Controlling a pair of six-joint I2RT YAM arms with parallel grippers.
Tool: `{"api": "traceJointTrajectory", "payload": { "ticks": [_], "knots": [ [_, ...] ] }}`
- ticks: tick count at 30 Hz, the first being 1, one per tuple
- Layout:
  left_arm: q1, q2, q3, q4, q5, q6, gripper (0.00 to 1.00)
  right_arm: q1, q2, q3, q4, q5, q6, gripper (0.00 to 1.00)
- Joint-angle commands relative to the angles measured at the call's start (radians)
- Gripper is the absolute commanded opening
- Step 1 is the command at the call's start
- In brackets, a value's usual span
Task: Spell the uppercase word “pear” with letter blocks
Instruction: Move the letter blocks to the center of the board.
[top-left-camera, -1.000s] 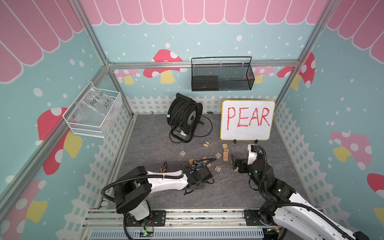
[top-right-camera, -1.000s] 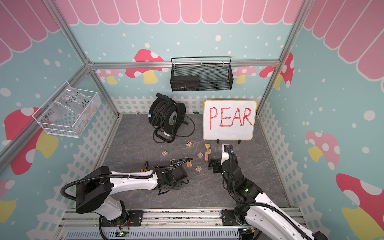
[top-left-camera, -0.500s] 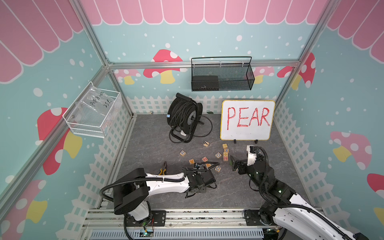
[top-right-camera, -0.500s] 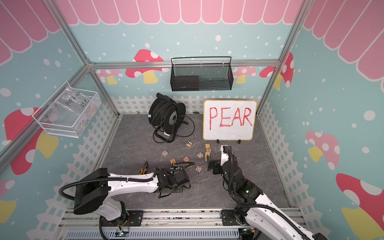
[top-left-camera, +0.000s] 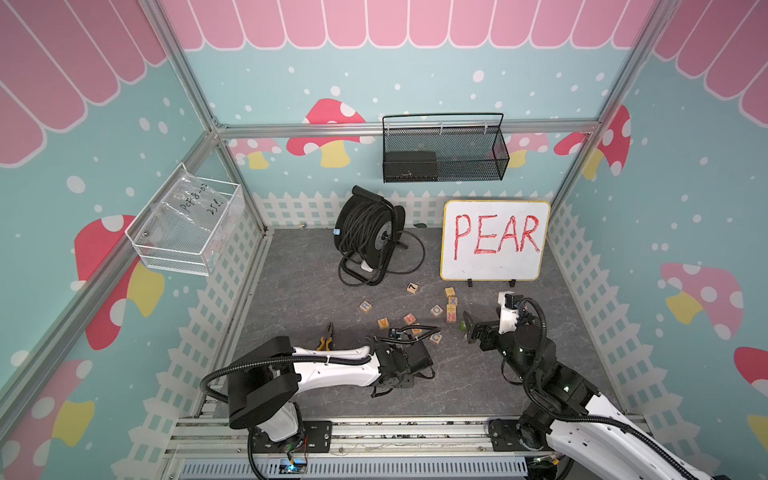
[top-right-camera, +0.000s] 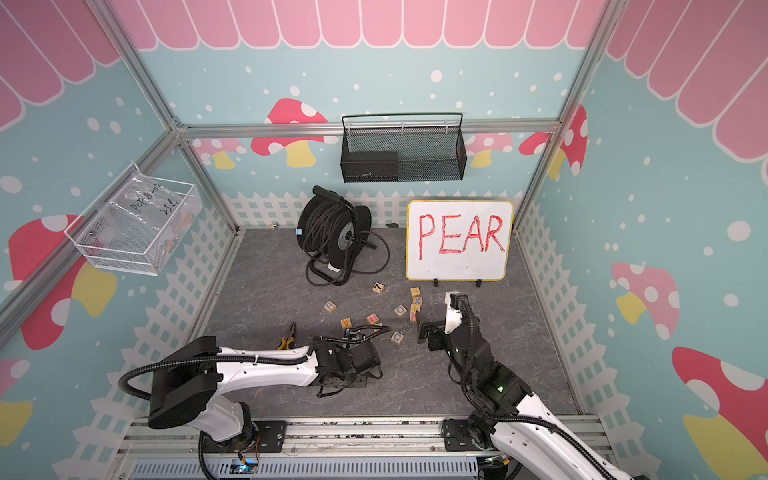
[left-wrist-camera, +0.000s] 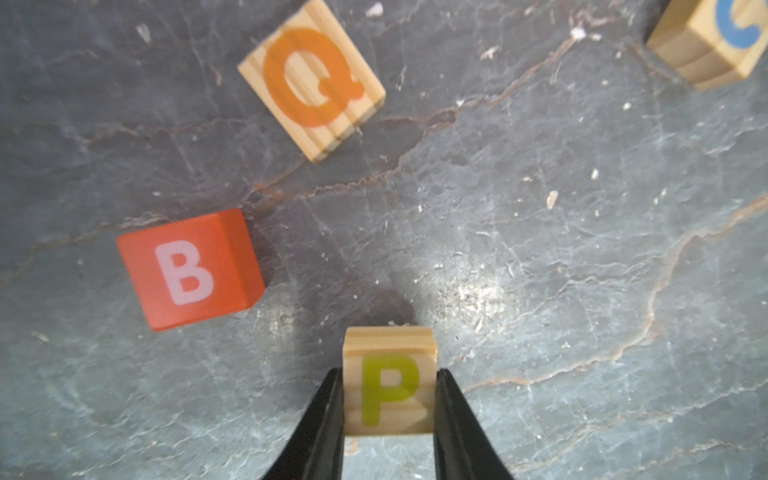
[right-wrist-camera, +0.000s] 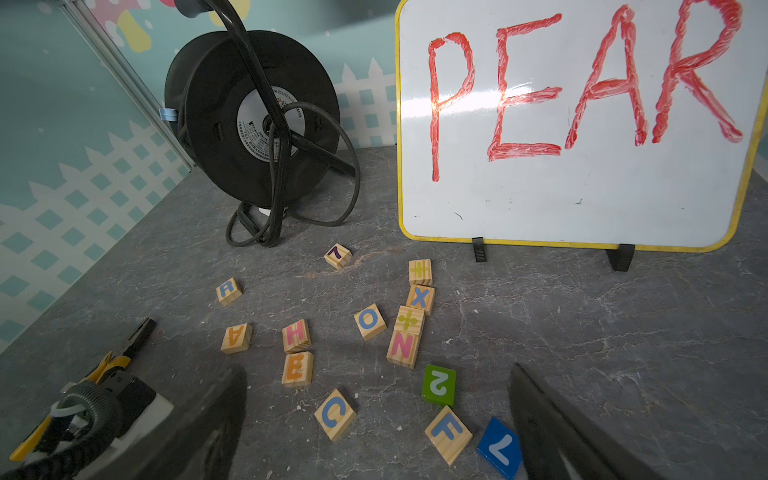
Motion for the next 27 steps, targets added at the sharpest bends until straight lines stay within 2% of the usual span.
{"api": "traceJointTrajectory", "payload": {
  "ticks": [1,16,21,27],
  "knots": [
    [-0.005,0.021,0.024,0.007,0.011,-0.022,0.34,-0.005,-0.016,-0.011,-0.025,0.016,0.001,0.99],
    [-0.005,0.006,0.024,0.026,0.001,0.001,0.52,-0.005,0.000,0.001,-0.031,0.033,0.006,0.99],
    [-0.005,-0.062,0.032,0.004,-0.070,0.044,0.61,-0.005,0.031,0.023,-0.026,0.044,0.004,0.99],
    [0.033,-0.197,0.074,-0.061,-0.191,0.194,0.72,-0.005,0.088,0.057,-0.002,0.073,0.003,0.99]
  ]
}}
